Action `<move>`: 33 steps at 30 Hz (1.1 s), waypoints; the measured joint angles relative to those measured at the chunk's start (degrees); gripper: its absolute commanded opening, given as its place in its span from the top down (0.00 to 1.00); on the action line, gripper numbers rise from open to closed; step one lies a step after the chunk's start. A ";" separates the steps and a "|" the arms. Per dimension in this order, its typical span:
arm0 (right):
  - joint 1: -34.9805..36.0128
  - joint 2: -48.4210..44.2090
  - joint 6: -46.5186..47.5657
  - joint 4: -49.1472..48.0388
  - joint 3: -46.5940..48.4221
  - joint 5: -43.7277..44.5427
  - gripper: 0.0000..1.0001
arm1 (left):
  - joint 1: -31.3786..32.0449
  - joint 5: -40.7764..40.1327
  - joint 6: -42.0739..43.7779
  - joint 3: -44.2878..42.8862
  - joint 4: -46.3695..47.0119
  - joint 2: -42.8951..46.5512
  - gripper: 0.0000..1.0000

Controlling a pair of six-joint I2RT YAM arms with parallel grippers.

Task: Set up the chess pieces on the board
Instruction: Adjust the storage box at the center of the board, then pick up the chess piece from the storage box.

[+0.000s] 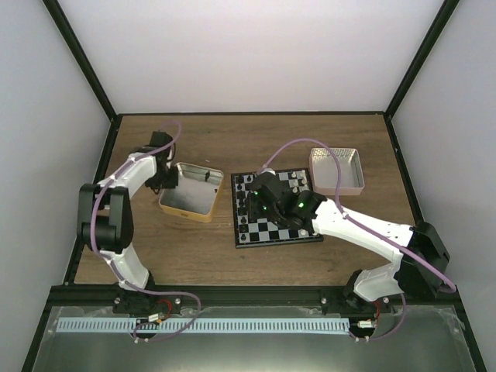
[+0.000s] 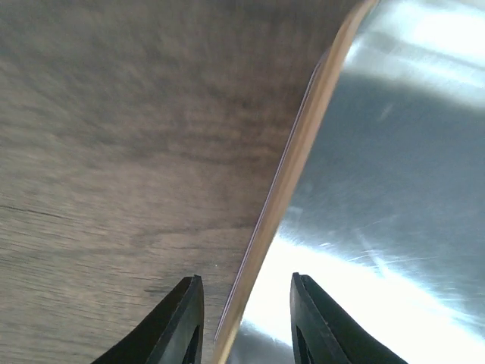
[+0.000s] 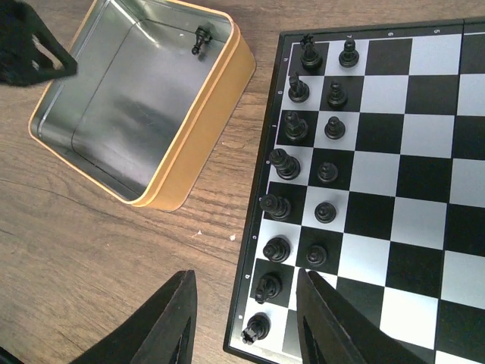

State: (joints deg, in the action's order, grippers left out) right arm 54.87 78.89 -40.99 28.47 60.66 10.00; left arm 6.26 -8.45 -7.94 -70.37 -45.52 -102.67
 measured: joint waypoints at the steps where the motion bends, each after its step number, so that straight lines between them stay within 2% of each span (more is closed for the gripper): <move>1: 0.00 0.00 0.00 -0.17 -0.02 0.02 0.63 | 0.09 0.17 -0.31 -0.28 0.35 1.73 0.65; 7: 0.00 -0.02 -0.15 -1.09 -0.87 0.22 0.63 | 1.33 2.14 -1.38 -0.87 5.35 11.13 0.66; 11: 0.00 -0.02 -0.68 -1.70 -2.01 0.70 0.62 | 4.46 5.77 -1.92 -0.87 8.59 12.26 0.66; 17: -0.07 -0.13 -1.90 -2.71 -3.17 1.20 0.62 | 9.44 10.03 -2.14 -1.25 10.34 4.57 0.64; 23: -0.79 -0.33 -2.60 -4.17 -4.42 1.29 0.62 | 12.44 9.57 -2.21 -2.60 11.54 -5.01 0.66; 30: -1.66 -0.57 -2.62 -4.66 -4.74 1.38 0.62 | 12.66 8.44 -2.23 -2.71 15.43 -7.34 0.66; 33: -1.97 -0.66 -2.62 -5.03 -5.14 1.36 0.62 | 12.83 8.70 -2.14 -2.71 17.31 -7.76 0.70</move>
State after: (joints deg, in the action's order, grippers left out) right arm 52.90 78.24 -43.62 23.44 55.53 11.35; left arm 19.09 0.25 -10.09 -73.08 -28.21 -110.43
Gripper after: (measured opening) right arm 0.376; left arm 0.333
